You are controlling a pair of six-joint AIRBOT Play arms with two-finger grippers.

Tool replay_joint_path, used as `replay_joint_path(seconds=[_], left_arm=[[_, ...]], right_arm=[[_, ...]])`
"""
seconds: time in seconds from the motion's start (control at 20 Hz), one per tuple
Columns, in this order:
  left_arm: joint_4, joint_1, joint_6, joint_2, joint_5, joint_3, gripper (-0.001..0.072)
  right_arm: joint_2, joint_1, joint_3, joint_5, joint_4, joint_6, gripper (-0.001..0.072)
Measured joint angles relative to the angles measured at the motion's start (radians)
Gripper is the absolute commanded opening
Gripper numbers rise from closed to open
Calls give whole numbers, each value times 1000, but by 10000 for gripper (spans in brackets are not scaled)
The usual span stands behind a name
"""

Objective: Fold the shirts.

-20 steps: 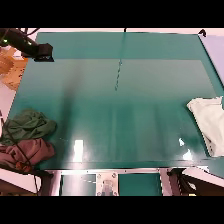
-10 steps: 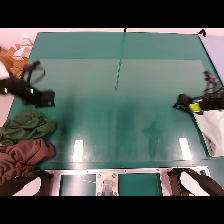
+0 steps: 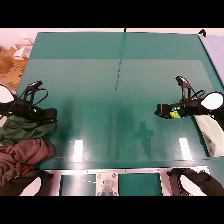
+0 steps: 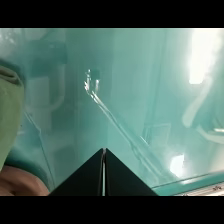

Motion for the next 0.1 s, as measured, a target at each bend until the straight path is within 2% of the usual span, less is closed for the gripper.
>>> replay_joint_path(seconds=[0.1], left_arm=[[0, 0, -3, 3, 6, -5, 24]], right_arm=[[0, 7, -2, -2, 1, 0, 18]])
